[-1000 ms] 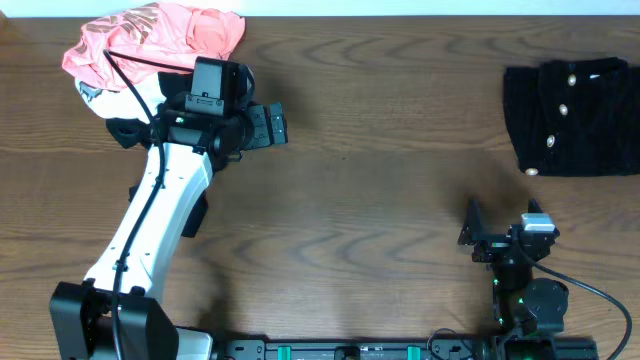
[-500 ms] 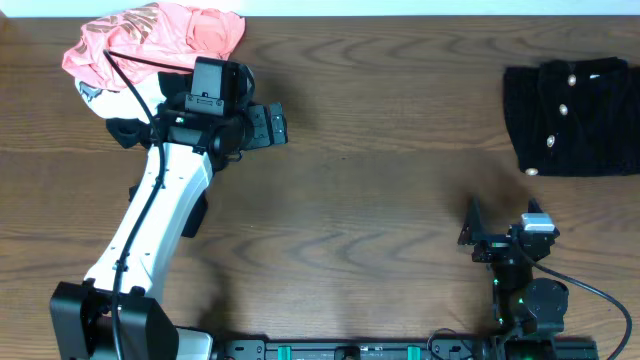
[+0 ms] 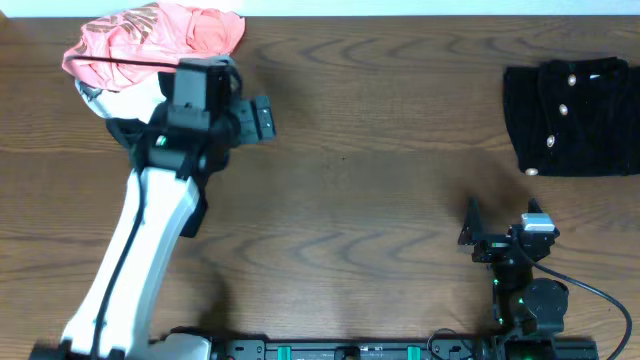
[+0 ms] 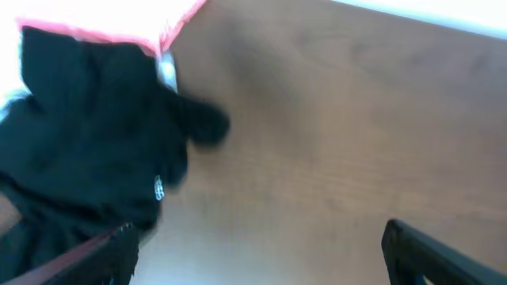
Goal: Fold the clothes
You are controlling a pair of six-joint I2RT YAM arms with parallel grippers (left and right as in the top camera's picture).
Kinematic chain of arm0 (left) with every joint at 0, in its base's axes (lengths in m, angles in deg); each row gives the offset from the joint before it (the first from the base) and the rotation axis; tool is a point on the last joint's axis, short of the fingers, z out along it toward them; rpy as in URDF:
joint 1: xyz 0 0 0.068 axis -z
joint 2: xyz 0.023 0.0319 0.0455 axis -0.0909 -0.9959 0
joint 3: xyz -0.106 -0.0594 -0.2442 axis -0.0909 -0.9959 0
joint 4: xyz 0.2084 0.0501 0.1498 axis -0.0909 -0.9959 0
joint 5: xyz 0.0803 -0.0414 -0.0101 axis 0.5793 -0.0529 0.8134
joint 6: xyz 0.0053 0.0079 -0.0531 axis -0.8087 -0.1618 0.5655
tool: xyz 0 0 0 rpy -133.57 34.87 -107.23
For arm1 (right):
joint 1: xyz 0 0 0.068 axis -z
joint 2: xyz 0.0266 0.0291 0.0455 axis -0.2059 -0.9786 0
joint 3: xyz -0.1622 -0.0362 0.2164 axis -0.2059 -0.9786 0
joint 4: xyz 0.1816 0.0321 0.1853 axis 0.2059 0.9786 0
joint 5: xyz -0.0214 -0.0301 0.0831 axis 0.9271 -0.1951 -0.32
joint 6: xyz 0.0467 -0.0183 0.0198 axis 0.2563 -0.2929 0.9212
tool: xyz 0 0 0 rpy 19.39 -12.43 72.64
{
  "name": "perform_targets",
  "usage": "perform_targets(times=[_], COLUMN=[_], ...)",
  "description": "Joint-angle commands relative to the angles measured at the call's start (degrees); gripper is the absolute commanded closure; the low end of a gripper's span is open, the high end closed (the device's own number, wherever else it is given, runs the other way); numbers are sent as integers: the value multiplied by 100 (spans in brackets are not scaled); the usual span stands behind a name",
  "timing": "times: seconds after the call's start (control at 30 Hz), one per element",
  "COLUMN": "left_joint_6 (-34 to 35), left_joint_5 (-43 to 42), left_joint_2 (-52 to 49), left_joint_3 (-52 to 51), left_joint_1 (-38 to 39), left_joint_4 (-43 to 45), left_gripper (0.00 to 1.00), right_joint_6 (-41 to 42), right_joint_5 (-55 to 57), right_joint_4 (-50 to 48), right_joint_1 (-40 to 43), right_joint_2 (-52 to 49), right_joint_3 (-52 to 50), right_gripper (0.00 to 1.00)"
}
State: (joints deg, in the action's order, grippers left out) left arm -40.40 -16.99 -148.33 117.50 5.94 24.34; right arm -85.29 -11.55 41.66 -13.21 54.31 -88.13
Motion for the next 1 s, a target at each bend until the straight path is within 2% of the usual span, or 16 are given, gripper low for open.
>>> perform_targets(times=[0.0, 0.2, 0.37, 0.47, 0.7, 0.97], left_joint_6=[-168, -345, -1167, -1335, -1335, -1333], left_joint_5=[452, 354, -400, -780, -1075, -1073], left_joint_2=[844, 2253, 3410, 4074, 5471, 6699], left_joint_3=[-444, -1884, -3442, -4247, -5595, -6601], left_joint_1=[13, 11, -57, -186, -437, -479], left_joint_4=[612, 1961, 3314, 3840, 4194, 4415], left_gripper=[2, 2, 2, 2, 2, 2], right_joint_6=[-90, -90, -90, -90, -90, -90], right_joint_5=[57, 57, 57, 57, 57, 57], right_joint_4=[24, 24, 24, 24, 24, 24], right_joint_1=[-57, -57, -57, -57, -57, -57], right_joint_2=[39, 39, 39, 39, 39, 39], right_joint_3=[-13, -13, -13, -13, -13, -13], right_gripper=[1, 1, 1, 1, 1, 1])
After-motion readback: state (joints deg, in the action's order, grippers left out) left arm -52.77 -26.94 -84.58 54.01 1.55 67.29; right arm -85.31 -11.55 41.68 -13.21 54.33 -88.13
